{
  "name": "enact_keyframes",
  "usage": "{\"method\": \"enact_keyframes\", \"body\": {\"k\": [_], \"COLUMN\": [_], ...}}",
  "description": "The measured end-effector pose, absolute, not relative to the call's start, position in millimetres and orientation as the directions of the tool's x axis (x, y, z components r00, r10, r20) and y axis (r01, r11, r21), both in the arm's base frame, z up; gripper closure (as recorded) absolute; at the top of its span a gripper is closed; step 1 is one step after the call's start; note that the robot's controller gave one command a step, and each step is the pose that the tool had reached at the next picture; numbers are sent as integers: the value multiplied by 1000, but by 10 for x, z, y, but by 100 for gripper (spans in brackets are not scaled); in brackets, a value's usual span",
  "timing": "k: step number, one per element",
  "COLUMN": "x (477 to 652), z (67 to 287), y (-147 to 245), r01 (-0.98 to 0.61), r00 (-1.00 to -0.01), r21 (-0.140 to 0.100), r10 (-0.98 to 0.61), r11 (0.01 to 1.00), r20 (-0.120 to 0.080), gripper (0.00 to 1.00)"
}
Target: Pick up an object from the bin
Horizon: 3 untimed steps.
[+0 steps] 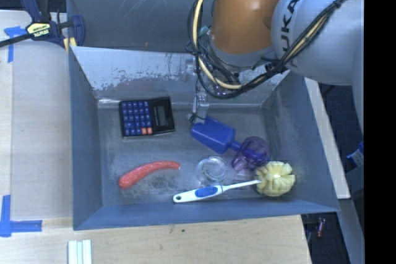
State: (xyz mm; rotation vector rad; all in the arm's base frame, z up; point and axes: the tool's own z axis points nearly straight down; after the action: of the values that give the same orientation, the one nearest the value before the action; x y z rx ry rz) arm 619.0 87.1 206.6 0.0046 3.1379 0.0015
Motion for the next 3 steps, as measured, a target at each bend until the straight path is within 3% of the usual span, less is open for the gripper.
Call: {"method": "enact_keyframes", "body": {"k": [1, 2, 3], "x": [6190, 5927, 6129], "z": [2066, 1451, 1484], "y": [871, 1134, 1203], "r01": [3, -71, -123], "r00": [-1000, -997, -992], "r21": [1, 1, 0], "r10": [3, -71, -123], "r11": [1000, 997, 992], "r20": [-4, -6, -18], "gripper": [0, 0, 0]}}
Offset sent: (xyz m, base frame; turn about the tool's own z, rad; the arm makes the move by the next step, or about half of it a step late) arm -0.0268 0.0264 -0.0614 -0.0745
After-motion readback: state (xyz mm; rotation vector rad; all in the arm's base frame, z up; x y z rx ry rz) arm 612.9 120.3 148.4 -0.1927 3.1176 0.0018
